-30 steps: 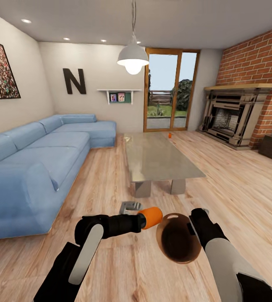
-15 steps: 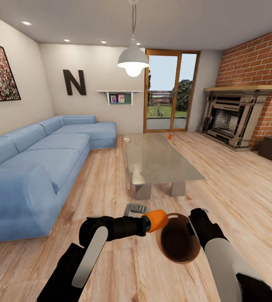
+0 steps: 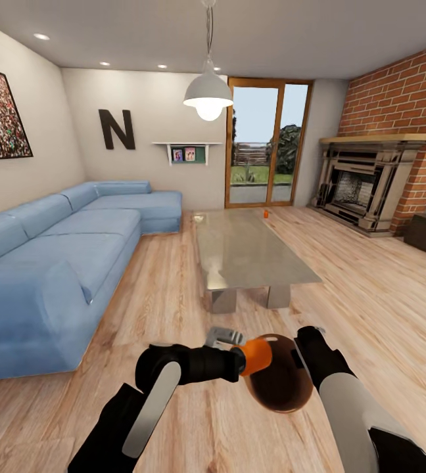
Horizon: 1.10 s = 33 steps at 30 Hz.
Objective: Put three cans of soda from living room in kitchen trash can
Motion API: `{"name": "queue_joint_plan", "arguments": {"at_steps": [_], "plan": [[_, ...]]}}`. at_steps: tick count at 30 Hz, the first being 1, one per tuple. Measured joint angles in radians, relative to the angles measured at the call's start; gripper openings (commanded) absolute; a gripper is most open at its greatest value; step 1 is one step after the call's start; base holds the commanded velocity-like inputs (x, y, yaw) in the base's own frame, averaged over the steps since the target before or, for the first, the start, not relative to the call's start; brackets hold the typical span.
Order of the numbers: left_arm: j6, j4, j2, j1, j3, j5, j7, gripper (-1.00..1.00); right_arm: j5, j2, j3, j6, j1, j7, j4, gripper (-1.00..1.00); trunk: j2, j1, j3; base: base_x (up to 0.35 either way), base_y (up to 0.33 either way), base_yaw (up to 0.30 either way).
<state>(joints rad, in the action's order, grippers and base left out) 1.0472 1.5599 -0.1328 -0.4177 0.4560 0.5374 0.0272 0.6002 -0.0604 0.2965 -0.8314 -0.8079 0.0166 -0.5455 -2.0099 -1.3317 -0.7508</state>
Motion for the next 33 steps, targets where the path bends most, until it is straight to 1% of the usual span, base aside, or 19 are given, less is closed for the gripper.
{"name": "queue_joint_plan", "arguments": {"at_steps": [8, 9, 13, 16, 19, 21, 23, 27, 31, 33], "plan": [[0.000, -0.054, -0.006, -0.008, 0.004, -0.002, 0.000, -1.00, 0.002, -0.002, -0.002, 0.000, 0.000, 0.000, 0.000, -1.00, 0.000, 0.000, 0.000, 0.000, 0.000, 0.000], [0.000, -0.067, -0.007, -0.009, 0.004, -0.003, 0.000, -1.00, 0.013, -0.009, -0.003, 0.000, 0.000, 0.001, 0.000, -1.00, 0.000, 0.000, 0.000, 0.000, 0.000, 0.000], [-0.001, -0.102, -0.012, -0.012, 0.004, -0.003, 0.000, -1.00, -0.010, -0.028, -0.006, 0.000, 0.000, 0.002, 0.000, -1.00, 0.000, 0.000, 0.000, 0.000, 0.000, 0.000], [-0.016, -0.120, -0.014, -0.013, 0.004, -0.002, 0.000, -1.00, -0.004, -0.040, -0.008, 0.000, 0.000, 0.012, 0.000, -1.00, 0.000, 0.000, 0.000, 0.000, 0.000, 0.000], [-0.033, -0.136, -0.017, -0.014, 0.004, -0.002, 0.000, -1.00, 0.011, -0.053, -0.009, -0.001, 0.000, 0.030, 0.001, -1.00, 0.000, 0.000, 0.000, 0.000, 0.000, 0.000], [-0.041, -0.140, -0.018, -0.014, 0.004, -0.002, 0.000, -1.00, -0.002, -0.059, -0.009, 0.000, 0.000, 0.034, 0.001, -1.00, 0.000, 0.000, 0.000, 0.000, 0.000, 0.000], [-0.052, -0.146, -0.019, -0.014, 0.004, -0.003, -0.003, -1.00, -0.005, -0.068, -0.009, 0.000, 0.000, 0.038, 0.002, -1.00, 0.000, 0.000, 0.000, 0.000, 0.000, 0.000], [-0.081, -0.182, -0.021, -0.016, 0.004, -0.005, -0.006, -1.00, 0.008, -0.079, -0.011, -0.001, 0.000, 0.044, 0.001, -1.00, 0.000, 0.000, 0.000, 0.000, 0.000, 0.000], [-0.098, -0.208, -0.022, -0.029, 0.005, -0.004, -0.007, -1.00, -0.004, -0.088, -0.011, -0.002, 0.000, 0.045, 0.002, -1.00, 0.000, 0.000, 0.000, 0.000, 0.000, 0.000], [-0.110, -0.230, -0.023, -0.034, 0.005, -0.006, -0.009, -1.00, 0.001, -0.091, -0.011, -0.005, 0.000, 0.046, 0.001, -1.00, 0.000, 0.000, 0.000, 0.000, 0.000, 0.000]]}}
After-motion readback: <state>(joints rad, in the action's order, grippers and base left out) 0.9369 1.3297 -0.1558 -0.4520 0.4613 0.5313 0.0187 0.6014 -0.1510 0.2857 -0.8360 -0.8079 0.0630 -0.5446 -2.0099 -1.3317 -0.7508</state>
